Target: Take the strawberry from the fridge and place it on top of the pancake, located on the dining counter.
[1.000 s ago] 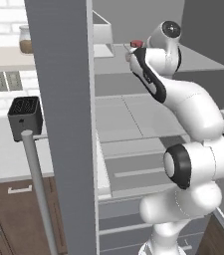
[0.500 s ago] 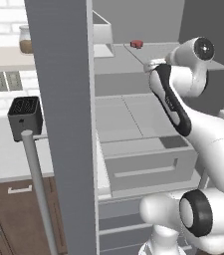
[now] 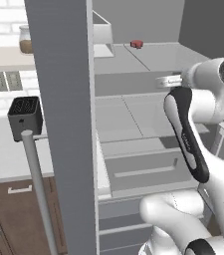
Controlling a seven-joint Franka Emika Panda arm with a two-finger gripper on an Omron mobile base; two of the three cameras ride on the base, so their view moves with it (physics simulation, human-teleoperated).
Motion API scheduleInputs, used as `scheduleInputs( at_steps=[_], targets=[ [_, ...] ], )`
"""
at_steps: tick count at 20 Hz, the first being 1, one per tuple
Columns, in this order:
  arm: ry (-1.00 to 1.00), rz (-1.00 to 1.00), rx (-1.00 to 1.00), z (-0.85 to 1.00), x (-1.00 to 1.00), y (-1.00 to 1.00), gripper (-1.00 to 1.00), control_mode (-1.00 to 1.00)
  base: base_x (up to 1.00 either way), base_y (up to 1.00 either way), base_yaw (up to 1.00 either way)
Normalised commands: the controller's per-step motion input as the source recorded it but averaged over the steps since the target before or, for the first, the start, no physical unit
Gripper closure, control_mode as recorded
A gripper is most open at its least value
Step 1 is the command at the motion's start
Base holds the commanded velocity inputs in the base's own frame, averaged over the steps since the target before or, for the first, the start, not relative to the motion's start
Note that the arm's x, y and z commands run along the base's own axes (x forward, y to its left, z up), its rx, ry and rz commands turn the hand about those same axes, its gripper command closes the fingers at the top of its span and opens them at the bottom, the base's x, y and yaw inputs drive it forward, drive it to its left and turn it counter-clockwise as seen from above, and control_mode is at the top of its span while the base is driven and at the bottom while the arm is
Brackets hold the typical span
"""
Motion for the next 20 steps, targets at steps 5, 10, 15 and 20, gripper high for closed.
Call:
scheduleInputs(
  at_steps=[5,10,15,20],
  targets=[
    [0.0,0.0,-0.01,0.04,-1.0,0.0,1.0,-1.0,0.0,0.0,0.0],
    [0.0,0.01,-0.15,-0.2,-0.87,0.26,1.0,-1.0,0.0,0.0,0.0],
    [0.0,0.0,-0.02,-0.05,-0.2,0.02,1.0,1.0,-0.8,0.0,0.03],
    [0.0,0.0,0.0,0.0,0.0,0.0,1.0,1.0,-1.0,0.01,0.28]
  ],
)
